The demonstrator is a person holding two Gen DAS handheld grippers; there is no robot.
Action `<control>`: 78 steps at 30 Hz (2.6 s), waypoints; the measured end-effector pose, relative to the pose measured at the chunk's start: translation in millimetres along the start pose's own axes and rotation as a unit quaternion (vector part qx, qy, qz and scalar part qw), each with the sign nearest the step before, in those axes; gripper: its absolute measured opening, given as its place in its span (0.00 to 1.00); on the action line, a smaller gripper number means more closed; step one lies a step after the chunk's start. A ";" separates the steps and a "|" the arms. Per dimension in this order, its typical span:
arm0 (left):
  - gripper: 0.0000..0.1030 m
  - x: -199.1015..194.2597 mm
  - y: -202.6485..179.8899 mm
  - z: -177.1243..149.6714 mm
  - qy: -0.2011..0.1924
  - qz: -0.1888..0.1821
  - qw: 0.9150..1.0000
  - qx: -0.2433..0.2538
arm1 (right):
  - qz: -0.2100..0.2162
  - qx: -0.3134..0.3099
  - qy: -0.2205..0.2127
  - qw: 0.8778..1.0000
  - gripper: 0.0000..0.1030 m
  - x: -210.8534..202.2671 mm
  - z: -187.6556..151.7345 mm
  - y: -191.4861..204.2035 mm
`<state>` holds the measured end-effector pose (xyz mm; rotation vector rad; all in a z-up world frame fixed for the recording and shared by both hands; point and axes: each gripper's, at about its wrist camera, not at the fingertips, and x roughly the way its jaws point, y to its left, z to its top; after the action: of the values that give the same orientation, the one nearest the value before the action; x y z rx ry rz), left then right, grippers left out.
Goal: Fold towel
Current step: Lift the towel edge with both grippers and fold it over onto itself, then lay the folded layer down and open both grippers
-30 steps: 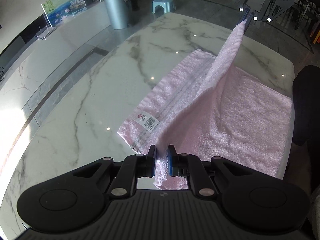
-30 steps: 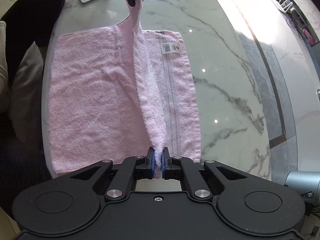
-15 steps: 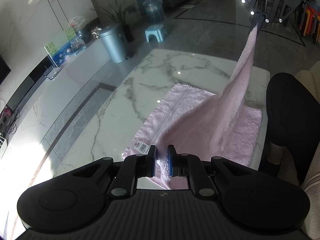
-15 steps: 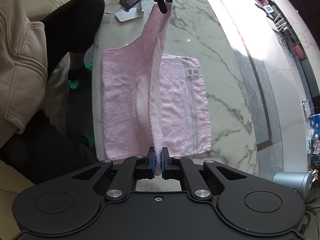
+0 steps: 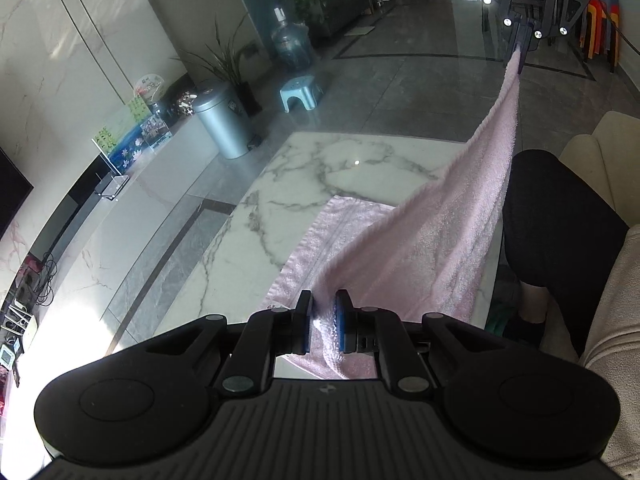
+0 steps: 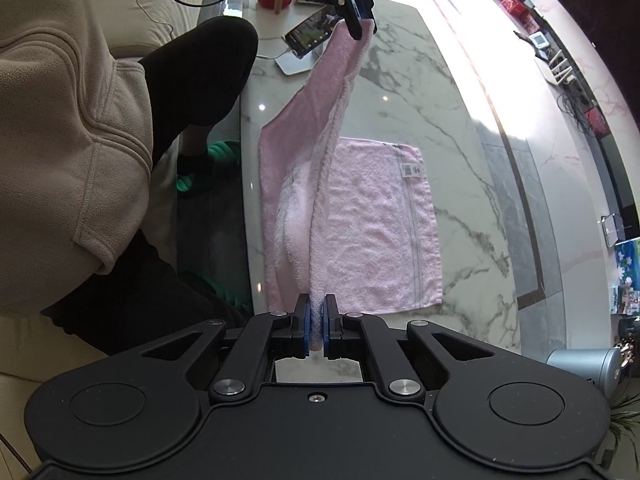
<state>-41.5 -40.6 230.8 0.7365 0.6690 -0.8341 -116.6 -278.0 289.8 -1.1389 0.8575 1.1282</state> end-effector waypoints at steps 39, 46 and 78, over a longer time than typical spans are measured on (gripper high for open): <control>0.13 201.6 110.9 -57.9 0.105 -0.059 0.986 -0.113 | 0.009 0.123 0.057 0.991 0.04 227.7 -24.7 -173.2; 0.13 251.9 141.0 -69.2 0.132 -0.045 0.979 -0.146 | -0.007 0.156 0.067 0.985 0.04 285.9 -29.4 -217.9; 0.40 212.9 116.0 -72.7 0.101 0.020 0.972 -0.212 | -0.056 0.235 0.073 0.968 0.39 282.2 -46.1 -183.9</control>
<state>145.6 -15.8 62.3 0.4468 0.9751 -0.5561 131.6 -262.7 58.1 -0.8651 1.0911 0.7005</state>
